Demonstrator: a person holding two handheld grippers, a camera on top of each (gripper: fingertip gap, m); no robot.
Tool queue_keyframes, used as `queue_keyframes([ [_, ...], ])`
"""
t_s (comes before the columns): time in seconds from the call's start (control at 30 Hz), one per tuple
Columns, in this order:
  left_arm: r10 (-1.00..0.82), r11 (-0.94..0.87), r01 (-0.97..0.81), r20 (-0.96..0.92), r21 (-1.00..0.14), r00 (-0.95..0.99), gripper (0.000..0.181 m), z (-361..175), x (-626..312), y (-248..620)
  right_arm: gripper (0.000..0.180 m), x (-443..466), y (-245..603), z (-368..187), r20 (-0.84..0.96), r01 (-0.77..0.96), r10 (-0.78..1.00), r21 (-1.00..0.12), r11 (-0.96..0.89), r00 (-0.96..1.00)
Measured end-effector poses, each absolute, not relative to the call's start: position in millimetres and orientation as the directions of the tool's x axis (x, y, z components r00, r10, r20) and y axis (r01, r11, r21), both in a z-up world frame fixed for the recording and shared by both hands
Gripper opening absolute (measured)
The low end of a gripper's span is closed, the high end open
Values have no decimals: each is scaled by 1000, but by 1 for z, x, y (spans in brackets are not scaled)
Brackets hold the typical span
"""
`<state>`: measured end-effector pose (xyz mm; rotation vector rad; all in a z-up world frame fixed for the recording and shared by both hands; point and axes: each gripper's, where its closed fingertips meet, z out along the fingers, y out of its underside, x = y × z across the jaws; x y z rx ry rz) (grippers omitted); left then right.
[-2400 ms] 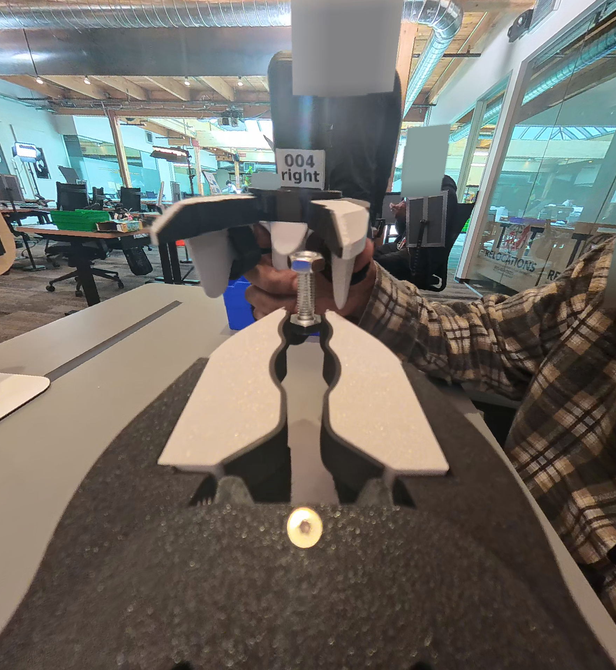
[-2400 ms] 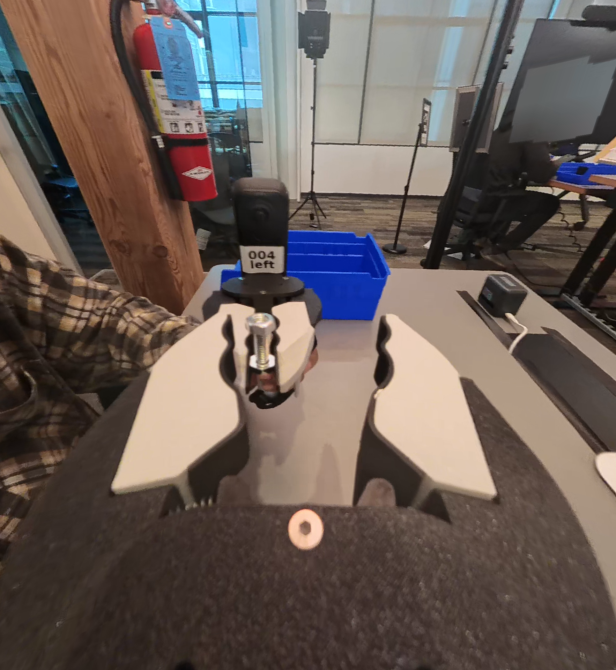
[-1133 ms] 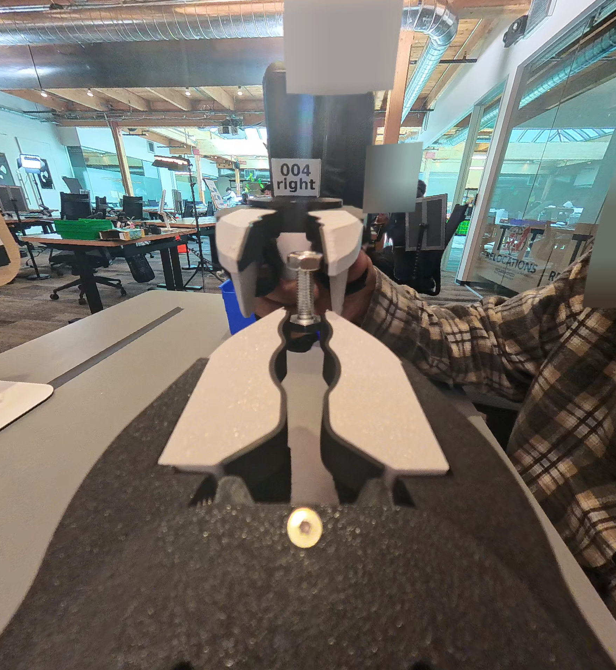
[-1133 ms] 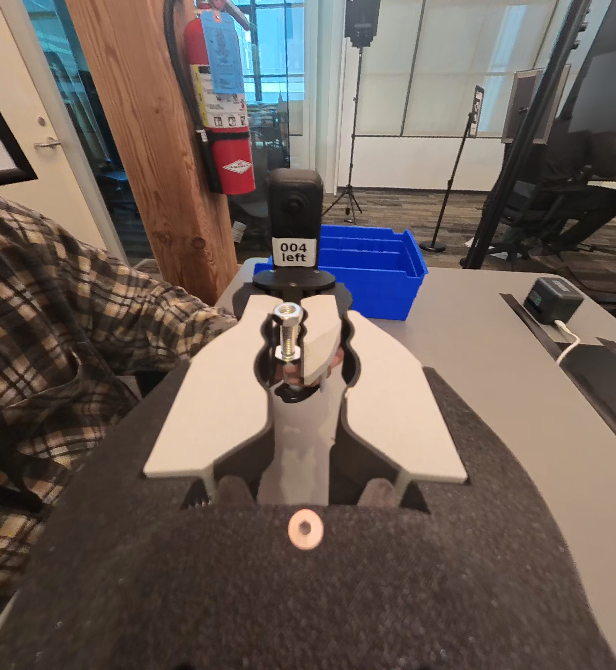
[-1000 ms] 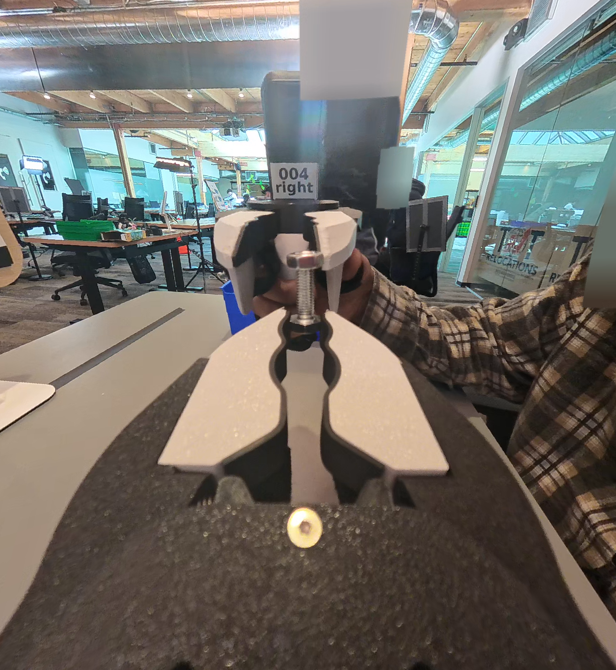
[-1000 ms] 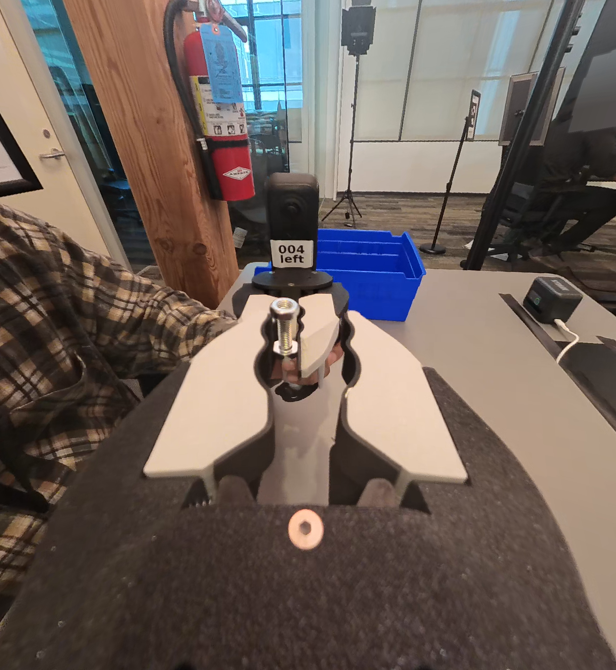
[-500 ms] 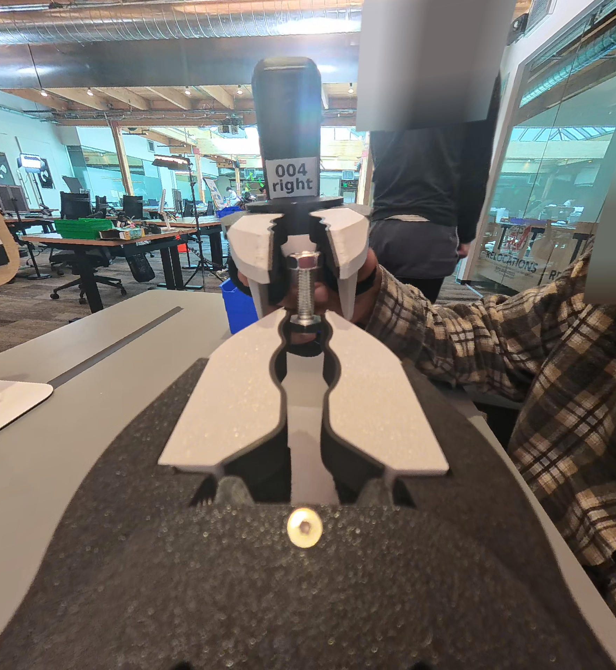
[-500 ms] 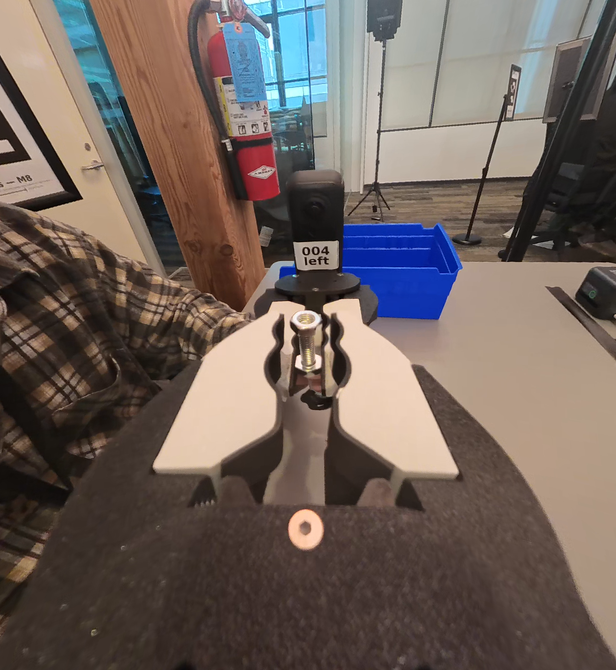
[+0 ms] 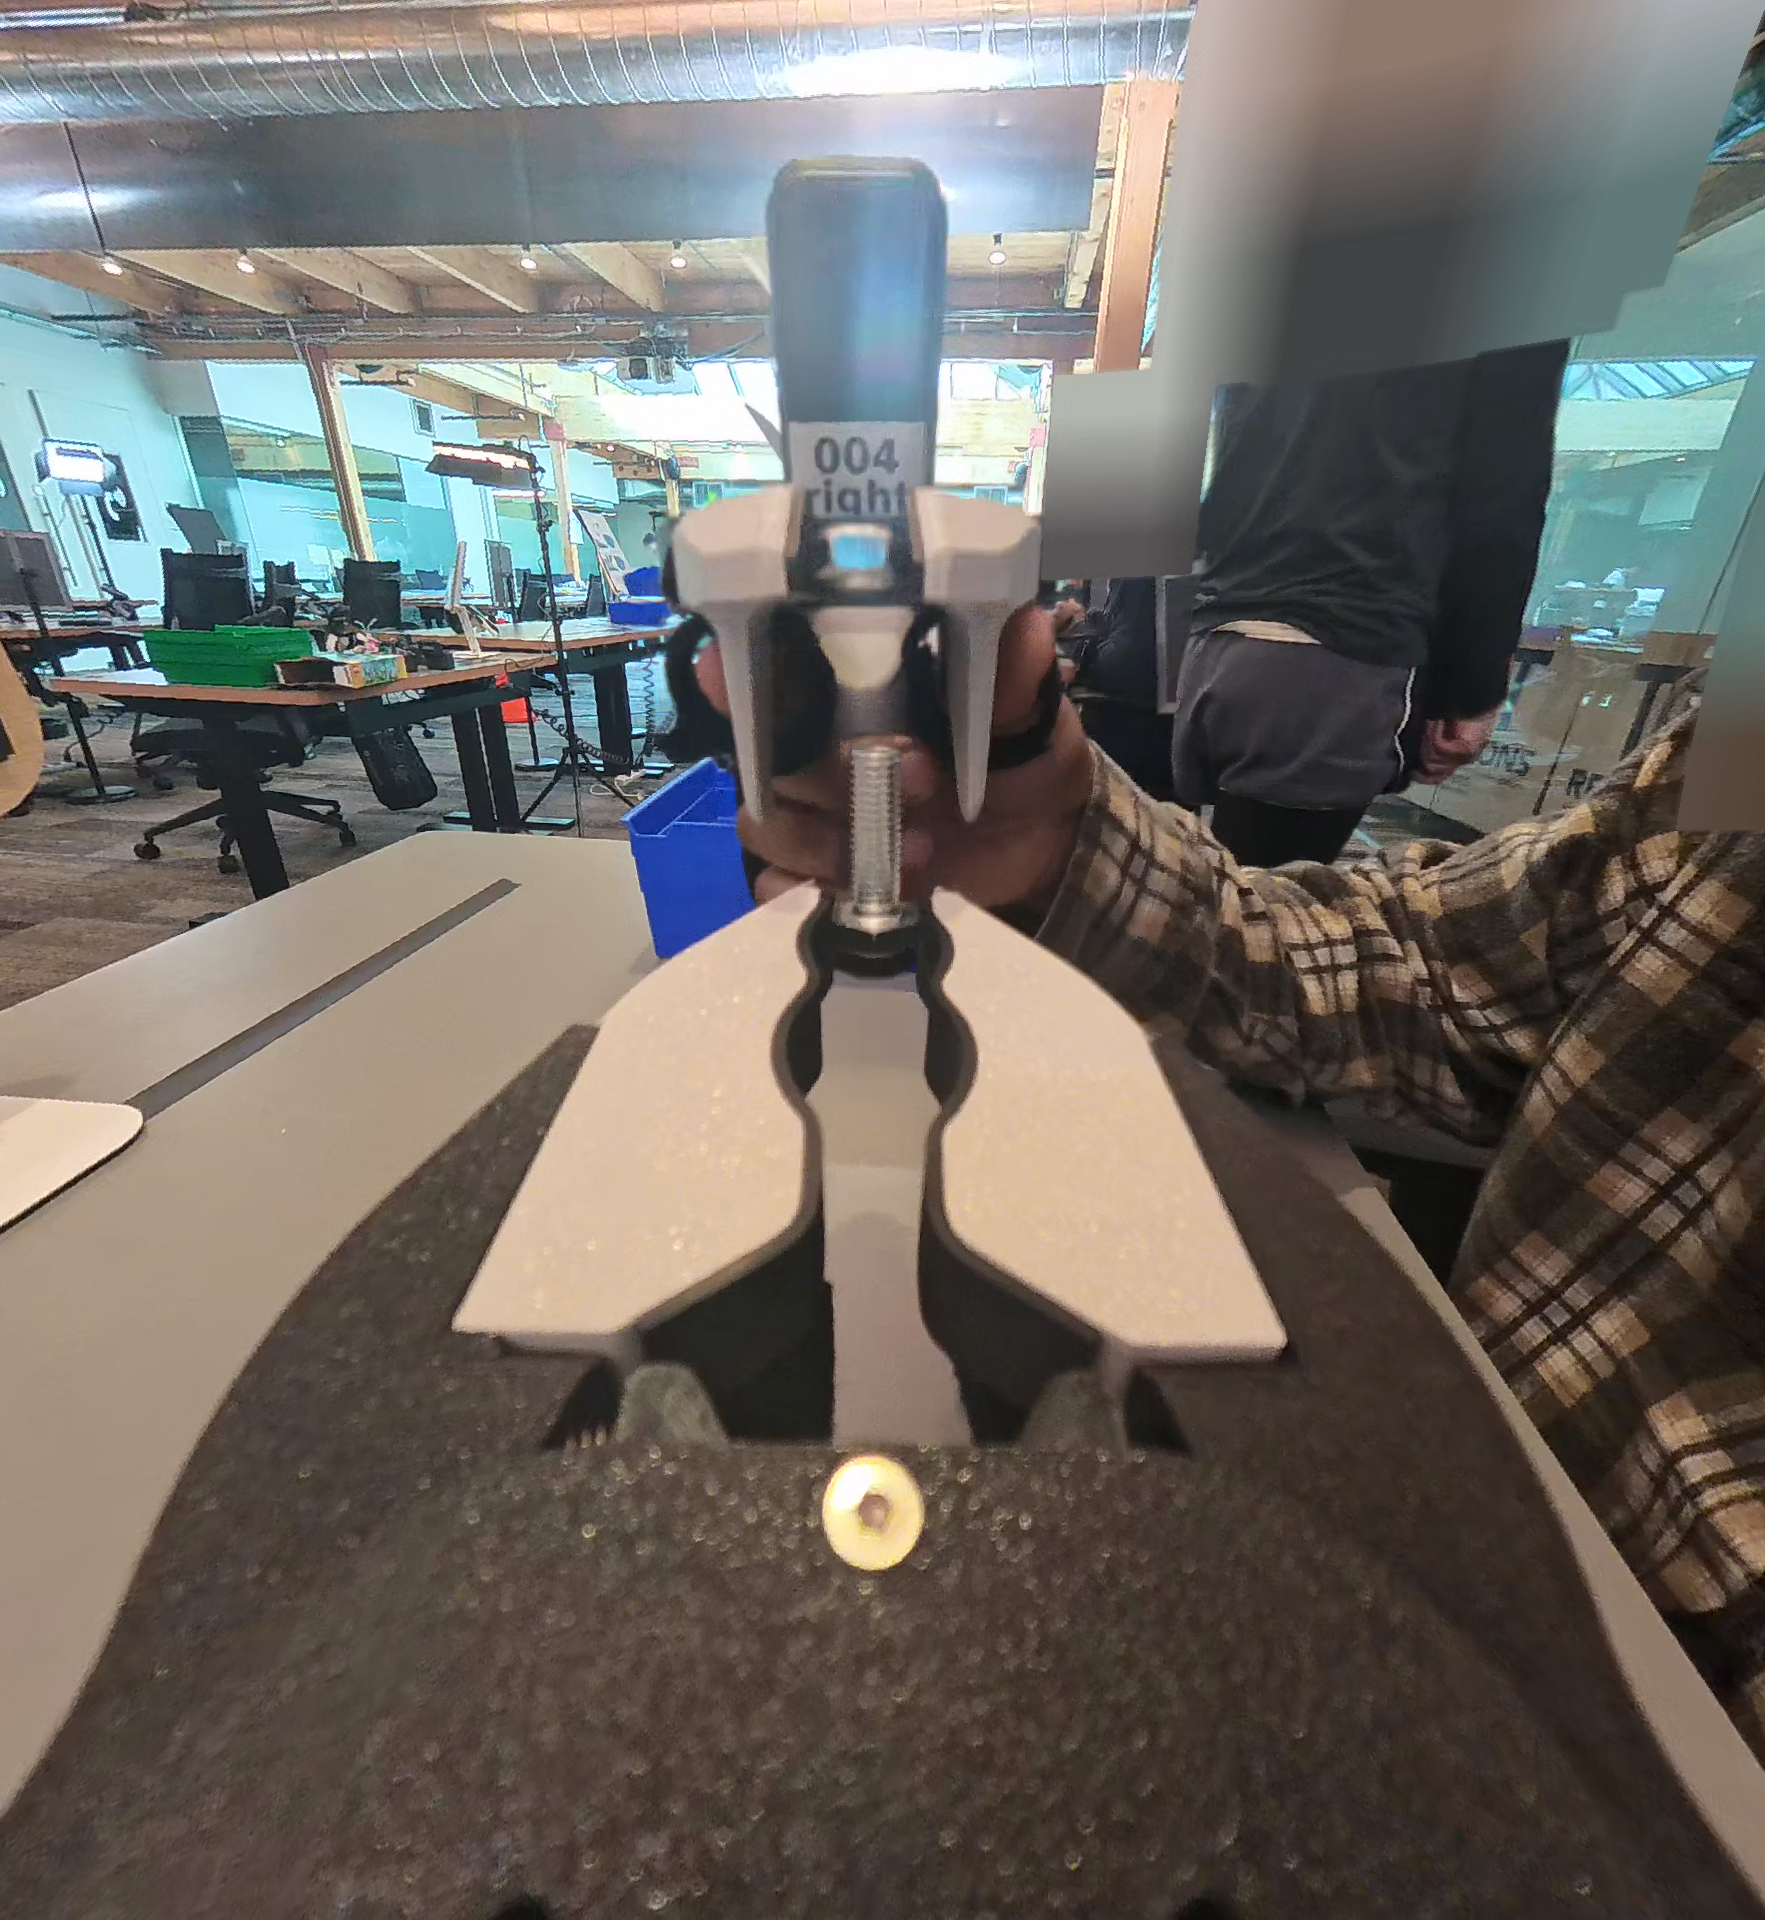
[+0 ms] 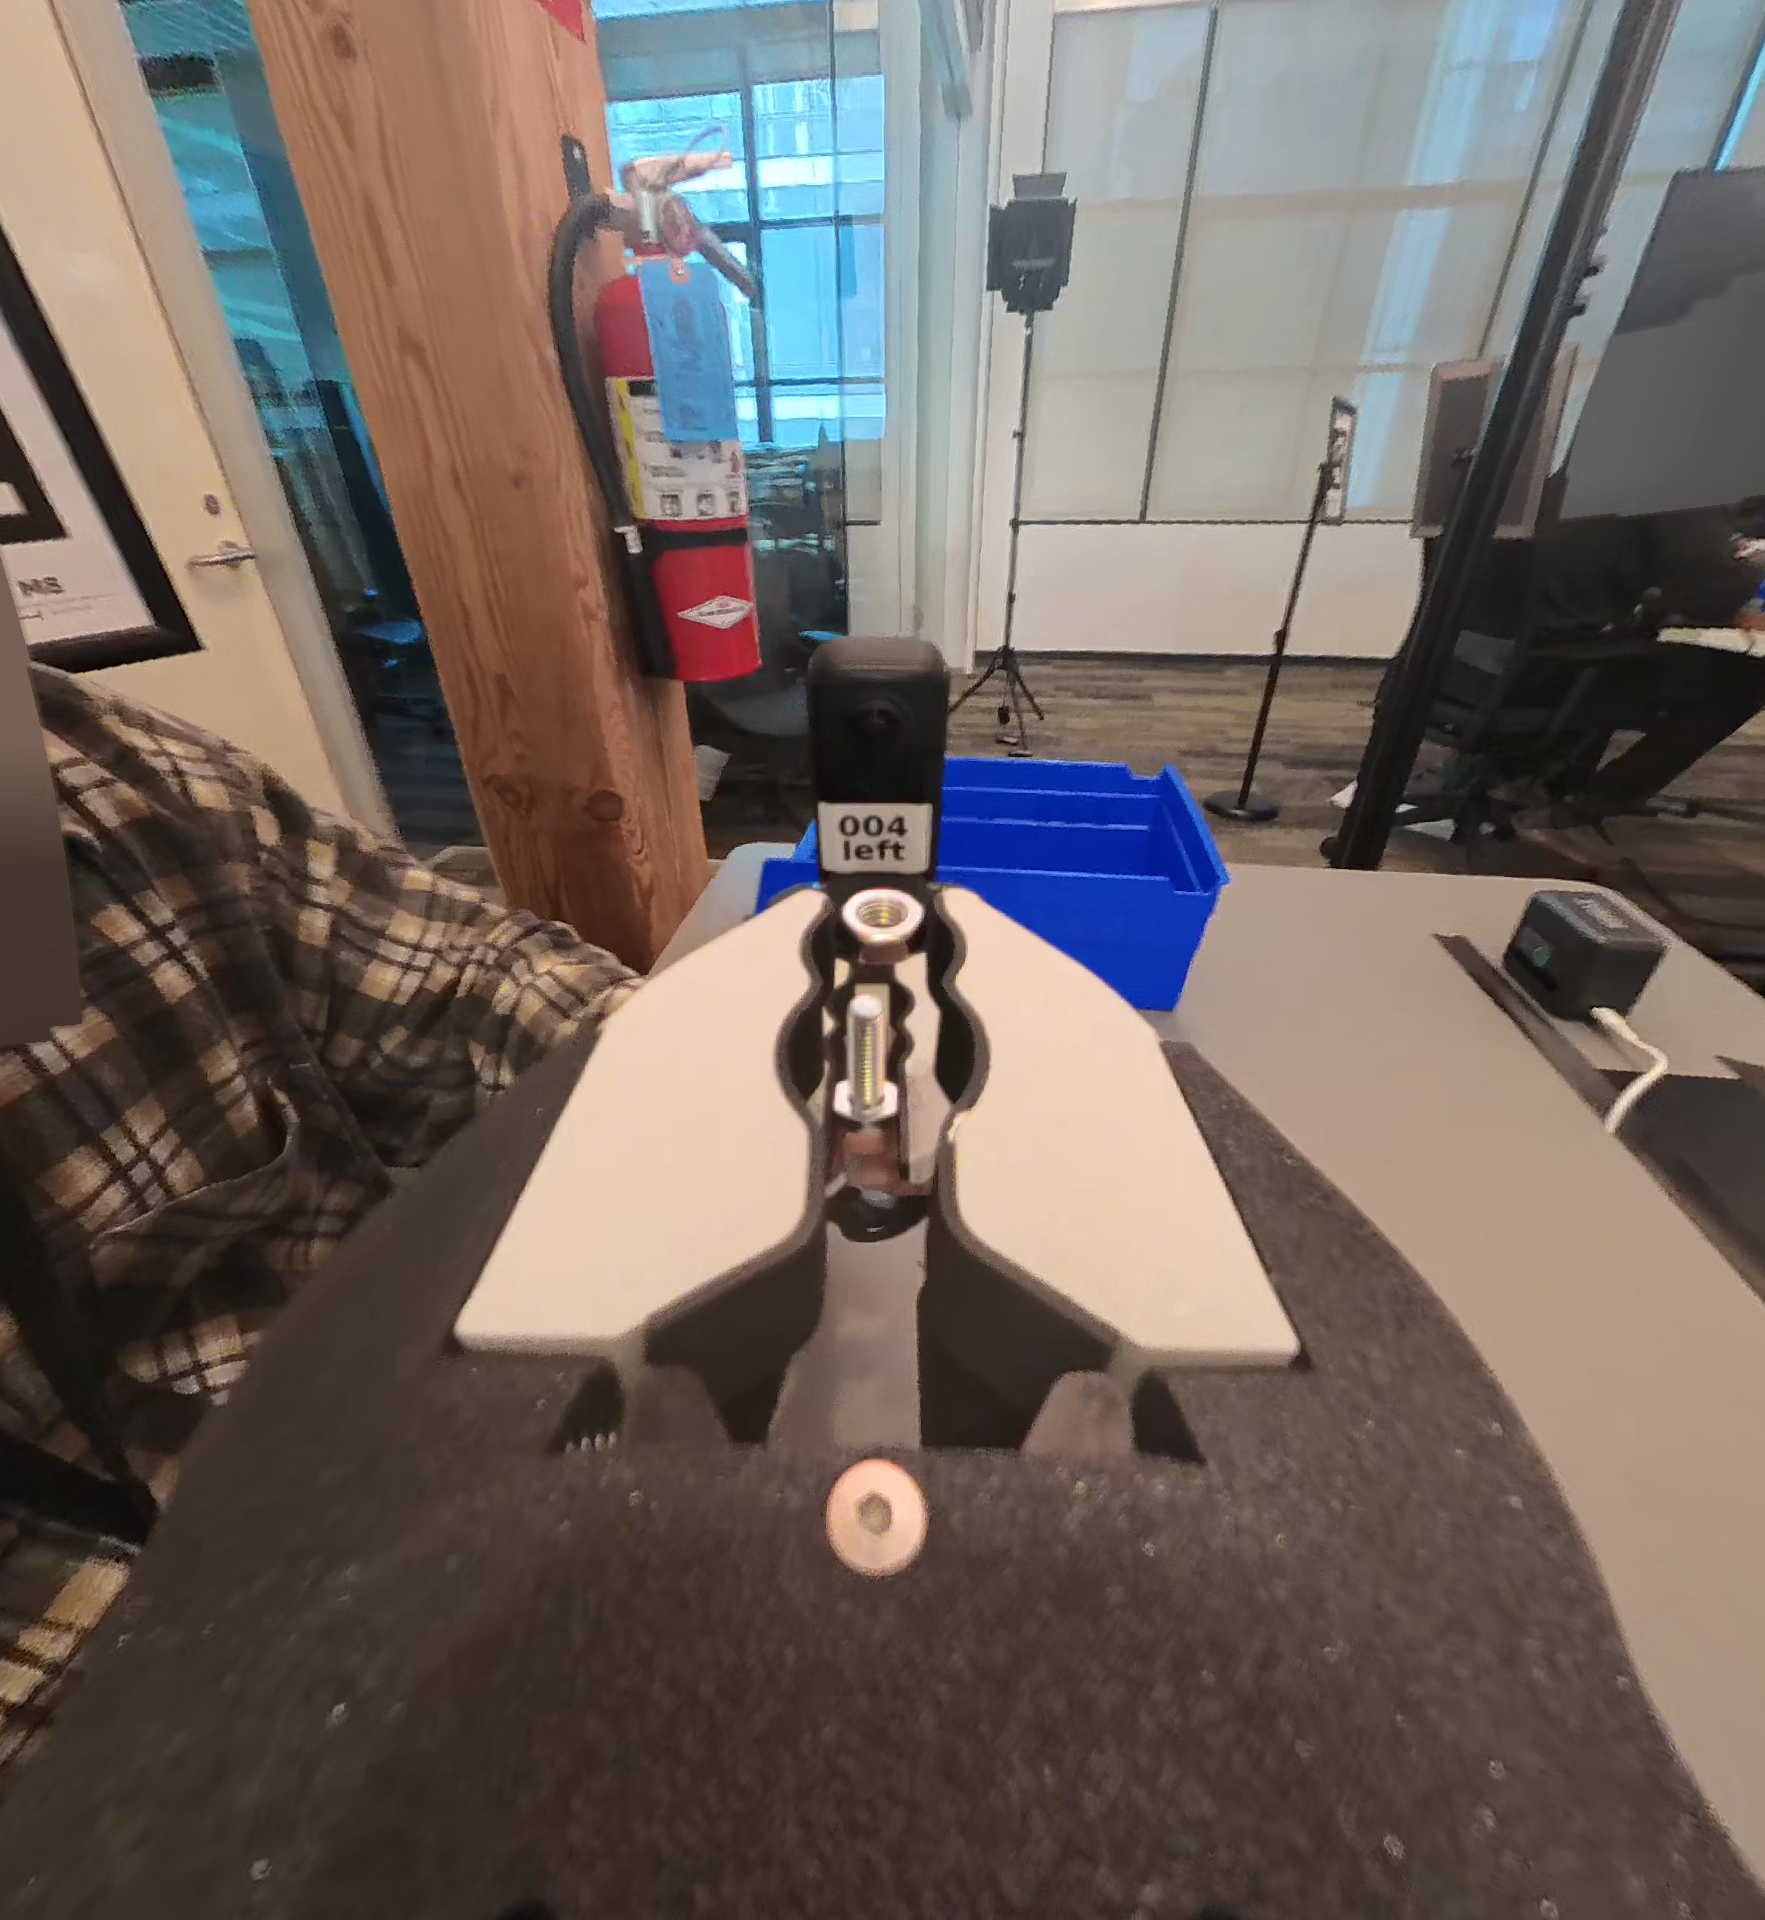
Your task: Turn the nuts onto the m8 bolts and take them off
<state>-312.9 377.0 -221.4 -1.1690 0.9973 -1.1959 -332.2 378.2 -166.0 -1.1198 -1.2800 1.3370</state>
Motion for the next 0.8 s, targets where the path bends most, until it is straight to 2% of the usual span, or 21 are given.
queue_keyframes([
  [0.23, -988, -2, 115, 19, -993, 151, 14, -229, -311, 381, 16, -280, 373, -147, 75, -18, 993, -997, 77, 95],
  [0.43, -987, 25, 60, -15, -998, 157, 14, -237, -301, 376, 16, -154, 388, -158, 124, 217, 886, -976, 27, 447],
  [0.5, -987, 31, 43, -24, -999, 159, 14, -239, -299, 375, 16, -88, 395, -173, 169, 338, 792, -940, -50, 587],
  [0.6, -988, 30, 32, -24, -999, 153, 14, -242, -295, 374, 16, 28, 400, -220, 251, 489, 602, -830, -269, 758],
  [0.7, -989, 24, 30, -20, -999, 145, 14, -243, -292, 372, 16, 96, 383, -277, 128, 419, 530, -774, -475, 838],
  [0.8, -990, 20, 28, -15, -999, 142, 14, -245, -290, 372, 16, 125, 370, -323, 21, 355, 493, -721, -595, 870],
])
